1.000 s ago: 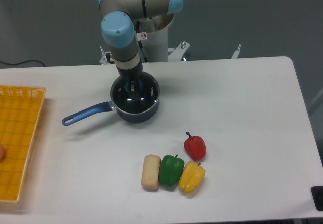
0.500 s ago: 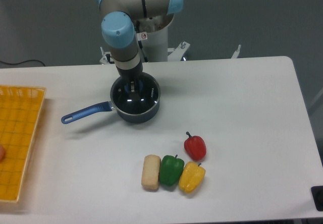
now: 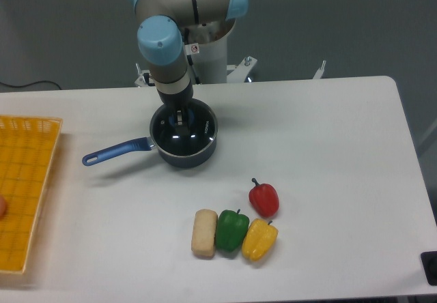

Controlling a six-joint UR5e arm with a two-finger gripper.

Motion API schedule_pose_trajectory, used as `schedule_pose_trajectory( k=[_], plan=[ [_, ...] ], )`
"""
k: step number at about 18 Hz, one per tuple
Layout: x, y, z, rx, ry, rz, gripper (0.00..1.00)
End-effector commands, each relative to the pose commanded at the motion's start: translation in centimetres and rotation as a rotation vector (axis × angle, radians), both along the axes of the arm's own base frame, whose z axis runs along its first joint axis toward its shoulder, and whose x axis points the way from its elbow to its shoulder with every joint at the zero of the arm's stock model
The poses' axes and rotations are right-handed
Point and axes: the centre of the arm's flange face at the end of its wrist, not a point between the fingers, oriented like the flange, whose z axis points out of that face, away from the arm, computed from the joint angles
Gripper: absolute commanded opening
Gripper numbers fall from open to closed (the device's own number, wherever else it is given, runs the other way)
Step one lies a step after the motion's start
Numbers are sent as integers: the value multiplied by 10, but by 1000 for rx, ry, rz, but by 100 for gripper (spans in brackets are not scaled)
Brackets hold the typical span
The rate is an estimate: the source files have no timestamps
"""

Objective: Open the lid
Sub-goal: 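Close the gripper on the blue knob of the glass lid, then lift the glass lid up off the saucepan by its knob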

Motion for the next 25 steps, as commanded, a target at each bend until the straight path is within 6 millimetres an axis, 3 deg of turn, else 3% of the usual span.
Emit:
schedule_pose_trajectory(
  k=[25],
  plan=[
    [-5, 5, 1, 9, -10, 11, 59]
  ],
)
